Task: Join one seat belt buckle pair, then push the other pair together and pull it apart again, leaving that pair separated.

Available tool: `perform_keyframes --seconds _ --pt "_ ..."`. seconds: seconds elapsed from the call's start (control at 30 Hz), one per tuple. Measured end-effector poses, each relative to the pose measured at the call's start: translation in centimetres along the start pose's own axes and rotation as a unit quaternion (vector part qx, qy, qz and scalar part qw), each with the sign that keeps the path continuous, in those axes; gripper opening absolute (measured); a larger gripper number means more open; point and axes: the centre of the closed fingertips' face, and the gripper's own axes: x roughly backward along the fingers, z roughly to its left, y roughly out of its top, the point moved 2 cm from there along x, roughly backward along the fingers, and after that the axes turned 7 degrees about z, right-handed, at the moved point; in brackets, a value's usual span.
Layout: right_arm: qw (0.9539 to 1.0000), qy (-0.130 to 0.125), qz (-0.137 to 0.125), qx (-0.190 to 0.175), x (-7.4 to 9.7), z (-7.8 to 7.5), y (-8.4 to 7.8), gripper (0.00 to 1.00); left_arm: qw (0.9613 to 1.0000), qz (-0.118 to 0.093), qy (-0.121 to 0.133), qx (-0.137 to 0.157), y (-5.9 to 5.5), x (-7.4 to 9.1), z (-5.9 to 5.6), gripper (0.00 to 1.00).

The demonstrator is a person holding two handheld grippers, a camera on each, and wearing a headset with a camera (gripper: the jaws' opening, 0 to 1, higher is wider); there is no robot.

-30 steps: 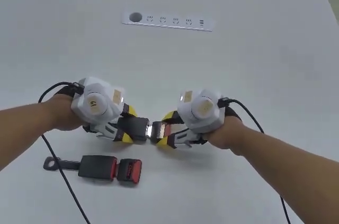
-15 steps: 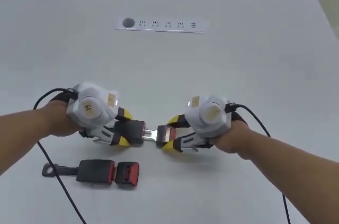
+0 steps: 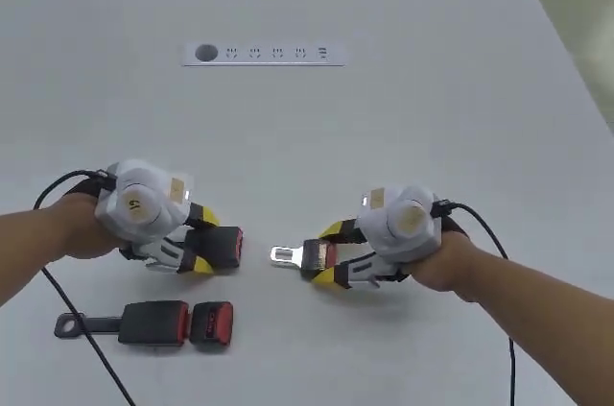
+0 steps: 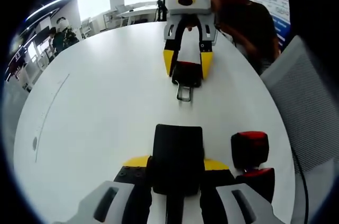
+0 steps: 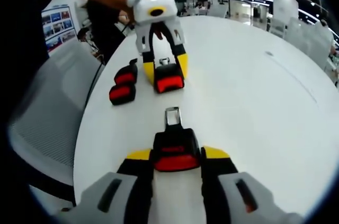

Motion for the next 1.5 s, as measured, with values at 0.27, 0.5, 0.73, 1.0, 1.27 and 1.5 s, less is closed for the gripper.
perform_keyframes --seconds 0.27,0.5,0.73,1.0,1.27,1.5 --pt "1.0 -0.004 0.006 -0.006 2.0 0.0 -2.1 0.35 1.0 0.002 -0.001 0.0 -0.3 -0.1 0.4 0.35" --pt "0.9996 -0.019 0.008 -0.02 3.2 -0.8 -3.8 0.35 1.0 0.003 -0.002 -0.001 -0.3 -0.2 0.5 0.35" --pt "0.9991 -0.025 0.019 -0.028 4.3 -1.7 -5.3 0.35 1.0 0.004 -0.003 -0.002 -0.3 -0.2 0.5 0.36" --pt "0.9988 -0.031 0.028 -0.028 4.4 -1.9 -5.5 0.36 0.9999 0.01 0.0 -0.006 -0.1 -0.2 0.5 0.36" --pt "0.9985 -0.023 0.048 -0.006 4.2 -1.6 -5.1 0.39 0.9997 0.025 0.007 -0.002 0.4 -0.1 0.2 0.37" --pt "0.994 -0.08 0.0 -0.075 4.7 -2.3 -3.8 0.58 0.998 -0.005 0.028 0.056 1.0 0.6 0.7 0.63"
